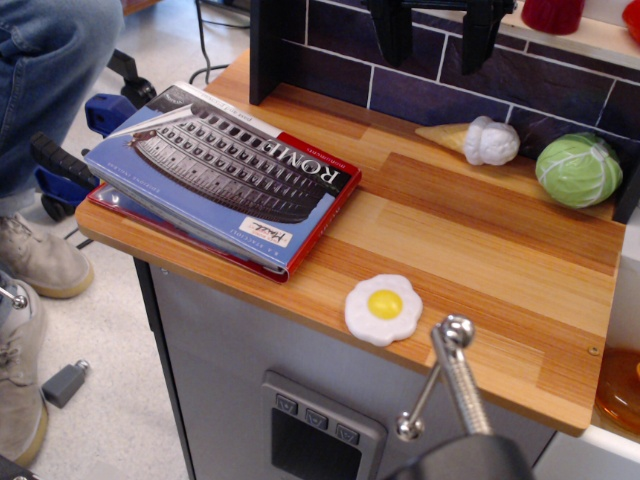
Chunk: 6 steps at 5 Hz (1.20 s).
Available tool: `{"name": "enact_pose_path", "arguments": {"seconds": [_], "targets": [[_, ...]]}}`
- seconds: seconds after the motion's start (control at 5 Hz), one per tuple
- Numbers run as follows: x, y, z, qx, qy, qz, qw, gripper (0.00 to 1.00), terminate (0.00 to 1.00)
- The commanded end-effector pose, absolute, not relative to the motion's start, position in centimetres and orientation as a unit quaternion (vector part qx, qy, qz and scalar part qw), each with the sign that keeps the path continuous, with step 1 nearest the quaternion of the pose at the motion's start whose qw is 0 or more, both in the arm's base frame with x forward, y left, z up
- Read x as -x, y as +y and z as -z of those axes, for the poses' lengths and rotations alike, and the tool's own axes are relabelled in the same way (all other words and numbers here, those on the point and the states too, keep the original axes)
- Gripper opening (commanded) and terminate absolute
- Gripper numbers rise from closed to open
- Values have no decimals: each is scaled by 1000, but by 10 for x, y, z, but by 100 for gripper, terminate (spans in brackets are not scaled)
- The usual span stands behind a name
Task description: Open book
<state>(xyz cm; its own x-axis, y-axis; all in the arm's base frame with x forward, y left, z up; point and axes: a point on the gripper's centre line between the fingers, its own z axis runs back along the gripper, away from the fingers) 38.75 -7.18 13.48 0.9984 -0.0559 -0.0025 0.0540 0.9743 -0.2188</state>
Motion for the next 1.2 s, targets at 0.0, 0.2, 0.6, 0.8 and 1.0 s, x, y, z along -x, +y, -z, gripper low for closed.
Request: {"name": "enact_pose_path", "arguments": {"seconds": [0.0,0.2,0.6,0.8,1.0], "targets": [[-387,-72,-135,110,4,28,994,100,0],[-389,-33,-142,92,-11,40,995,100,0],[-387,52,-130,95,18,79,992,100,0],[-386,101,-119,80,16,82,993,100,0],[-384,132,-111,65,15,83,994,100,0]]}}
